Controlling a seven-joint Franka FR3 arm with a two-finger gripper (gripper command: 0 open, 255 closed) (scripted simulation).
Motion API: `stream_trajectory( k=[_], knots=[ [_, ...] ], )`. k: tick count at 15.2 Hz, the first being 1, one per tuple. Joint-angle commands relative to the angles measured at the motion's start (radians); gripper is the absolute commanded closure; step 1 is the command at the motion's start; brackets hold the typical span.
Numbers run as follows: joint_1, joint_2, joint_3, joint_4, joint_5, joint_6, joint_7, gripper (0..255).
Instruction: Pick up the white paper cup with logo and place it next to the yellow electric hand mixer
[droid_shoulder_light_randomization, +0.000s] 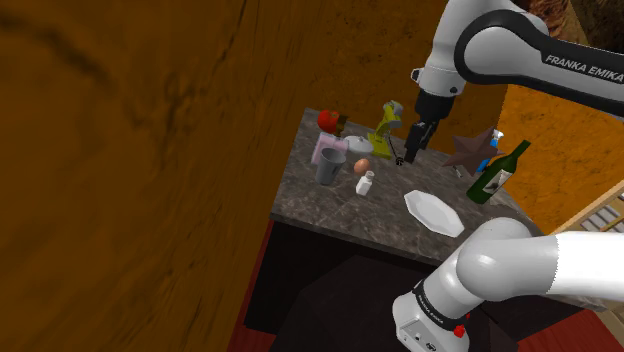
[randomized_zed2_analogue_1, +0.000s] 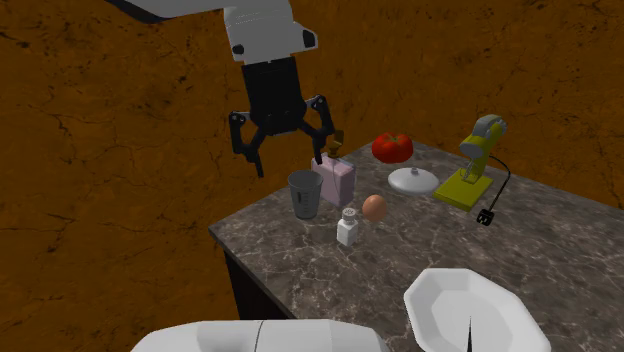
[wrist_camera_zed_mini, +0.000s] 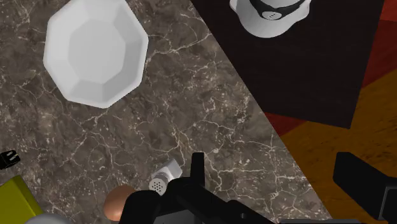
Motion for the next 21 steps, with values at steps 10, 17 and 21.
stream_trajectory(
  k=[10, 17, 21],
  knots=[
    [-0.004, 0.244, 0.006, -0.029, 0.001, 0.335, 0.045, 0],
    [-0.012, 0.481, 0.015, 0.031, -0.013, 0.560, 0.079, 0],
    [-0.016, 0.625, 0.020, 0.096, -0.027, 0.665, 0.100, 0]
  ],
)
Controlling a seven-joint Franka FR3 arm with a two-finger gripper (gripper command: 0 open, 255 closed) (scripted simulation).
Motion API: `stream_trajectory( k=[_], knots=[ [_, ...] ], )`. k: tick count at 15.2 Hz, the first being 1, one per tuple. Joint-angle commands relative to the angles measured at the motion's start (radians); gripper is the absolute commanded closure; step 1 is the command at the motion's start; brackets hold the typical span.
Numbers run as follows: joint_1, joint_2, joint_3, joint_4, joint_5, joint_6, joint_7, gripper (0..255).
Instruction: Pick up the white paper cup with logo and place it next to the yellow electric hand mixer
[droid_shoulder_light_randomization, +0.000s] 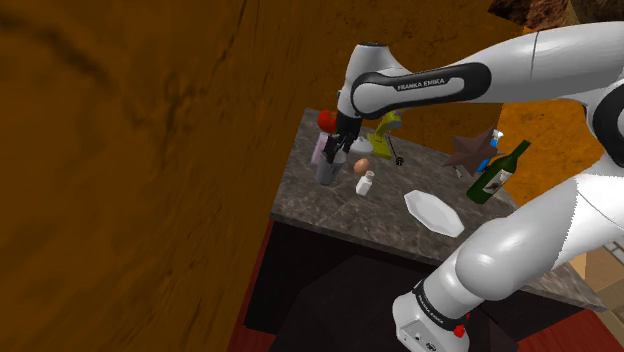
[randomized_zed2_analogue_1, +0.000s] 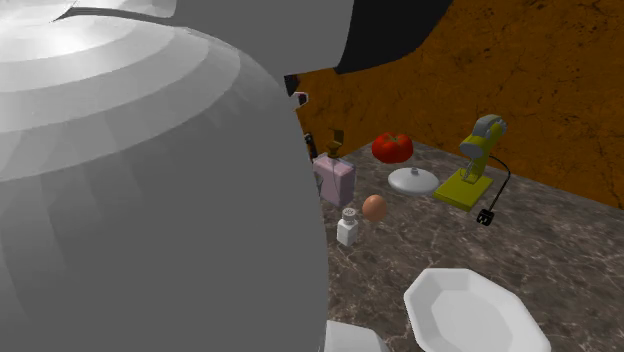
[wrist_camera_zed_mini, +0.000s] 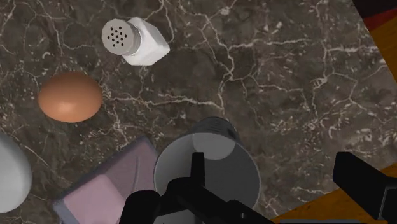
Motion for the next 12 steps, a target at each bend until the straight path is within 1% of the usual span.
stream_trajectory(
  k=[1, 3, 10, 12],
  knots=[
    [-0.001, 0.069, 0.002, 0.031, -0.007, 0.052, 0.011, 0],
    [-0.002, 0.123, 0.003, 0.063, -0.014, 0.084, 0.019, 0],
    [-0.008, 0.174, -0.002, 0.020, -0.031, 0.178, 0.029, 0],
    [-0.008, 0.178, -0.003, 0.017, -0.032, 0.185, 0.030, 0]
  ],
)
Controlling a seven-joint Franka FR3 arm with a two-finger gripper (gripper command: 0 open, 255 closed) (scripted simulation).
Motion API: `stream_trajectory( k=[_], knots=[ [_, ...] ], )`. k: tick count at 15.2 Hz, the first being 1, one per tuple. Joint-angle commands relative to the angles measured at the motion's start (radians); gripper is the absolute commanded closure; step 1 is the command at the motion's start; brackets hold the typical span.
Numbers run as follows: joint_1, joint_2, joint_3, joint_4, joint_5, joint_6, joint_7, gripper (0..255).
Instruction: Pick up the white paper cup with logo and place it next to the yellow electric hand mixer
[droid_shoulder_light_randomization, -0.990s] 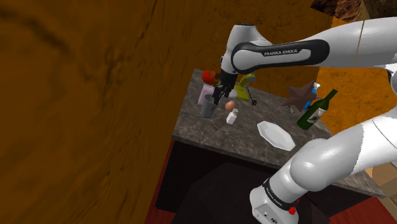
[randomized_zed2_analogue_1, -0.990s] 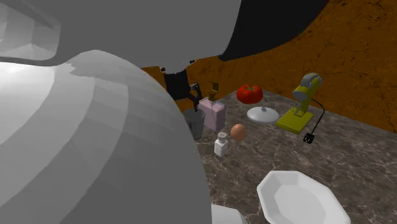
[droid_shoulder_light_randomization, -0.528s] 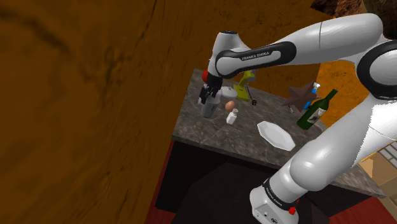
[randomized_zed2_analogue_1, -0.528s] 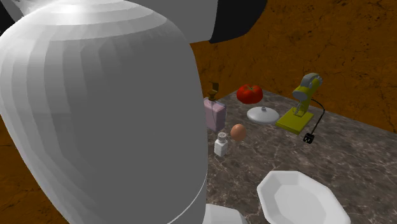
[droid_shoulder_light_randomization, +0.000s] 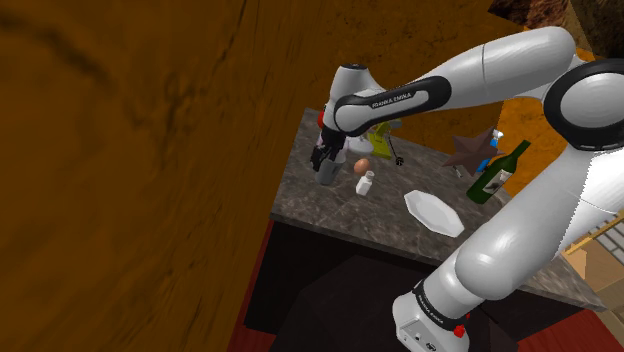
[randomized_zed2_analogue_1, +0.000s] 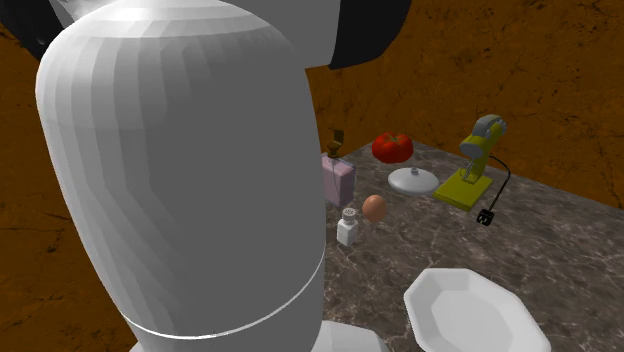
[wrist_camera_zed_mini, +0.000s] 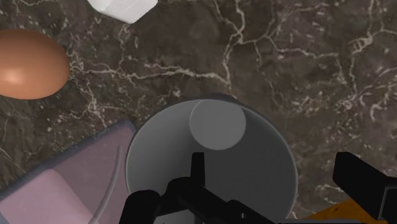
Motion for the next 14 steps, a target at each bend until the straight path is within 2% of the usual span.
stream_trajectory(
  k=[1, 6, 7, 14],
  knots=[
    [0.000, 0.002, 0.000, -0.004, -0.001, 0.007, 0.001, 0],
    [0.000, 0.002, 0.000, -0.004, -0.001, 0.007, 0.001, 0],
    [0.000, 0.002, 0.000, -0.004, -0.001, 0.007, 0.001, 255],
    [0.000, 0.002, 0.000, -0.004, -0.001, 0.007, 0.001, 255]
  ],
)
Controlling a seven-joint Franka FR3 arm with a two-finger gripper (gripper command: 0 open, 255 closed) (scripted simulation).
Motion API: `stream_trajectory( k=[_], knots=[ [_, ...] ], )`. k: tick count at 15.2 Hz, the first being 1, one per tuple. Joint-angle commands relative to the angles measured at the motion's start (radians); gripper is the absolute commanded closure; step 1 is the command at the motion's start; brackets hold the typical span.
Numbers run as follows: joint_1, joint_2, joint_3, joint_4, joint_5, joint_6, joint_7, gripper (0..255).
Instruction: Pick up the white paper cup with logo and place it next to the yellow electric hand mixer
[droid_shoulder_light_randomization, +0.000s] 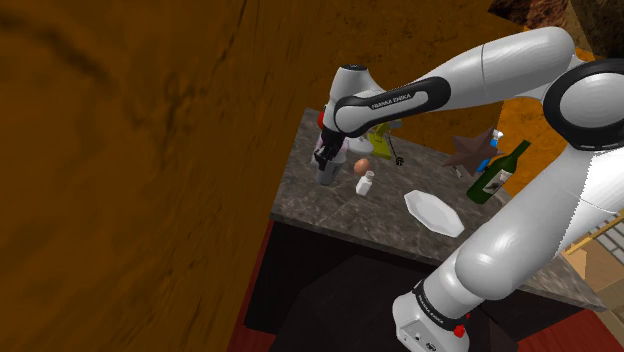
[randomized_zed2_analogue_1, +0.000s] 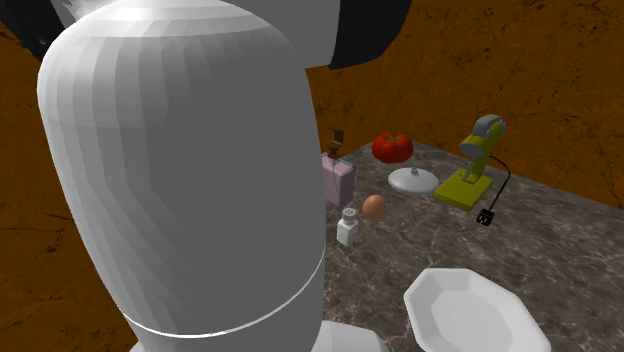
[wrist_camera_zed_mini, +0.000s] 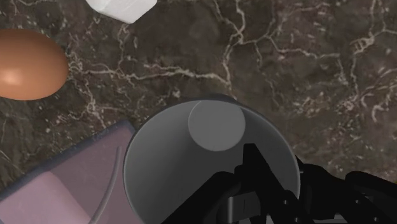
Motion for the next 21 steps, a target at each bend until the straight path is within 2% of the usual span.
stream_trajectory(
  k=[1, 21],
  knots=[
    [0.000, 0.000, 0.000, 0.000, 0.000, 0.000, 0.000, 255],
    [0.004, -0.116, 0.001, 0.139, 0.036, -0.252, -0.047, 255]
  ],
)
